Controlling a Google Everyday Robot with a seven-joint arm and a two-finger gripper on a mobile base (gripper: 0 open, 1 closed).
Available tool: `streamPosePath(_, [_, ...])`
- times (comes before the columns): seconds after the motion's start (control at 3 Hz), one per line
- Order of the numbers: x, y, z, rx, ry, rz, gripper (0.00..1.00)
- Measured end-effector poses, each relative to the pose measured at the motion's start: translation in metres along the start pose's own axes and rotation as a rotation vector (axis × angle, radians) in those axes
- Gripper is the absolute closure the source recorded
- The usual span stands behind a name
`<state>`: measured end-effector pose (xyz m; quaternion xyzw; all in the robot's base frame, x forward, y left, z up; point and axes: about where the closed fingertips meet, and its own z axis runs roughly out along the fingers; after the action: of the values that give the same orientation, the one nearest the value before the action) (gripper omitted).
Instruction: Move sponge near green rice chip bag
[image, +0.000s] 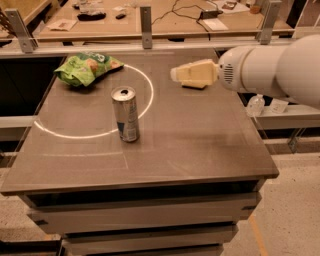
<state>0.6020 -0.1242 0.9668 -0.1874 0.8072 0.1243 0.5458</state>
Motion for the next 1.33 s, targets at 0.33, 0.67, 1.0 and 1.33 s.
streamPosePath(0.33, [0.019, 0.001, 0.039, -0.014, 0.061, -0.028, 0.00])
streamPosePath(0.67, [0.032, -0.014, 0.068, 0.002, 0.108, -0.068, 0.00])
streamPosePath(1.0, [0.032, -0.014, 0.068, 0.002, 0.107, -0.067, 0.00])
streamPosePath(1.33, [0.030, -0.009, 0.078, -0.027, 0.071, -0.087, 0.00])
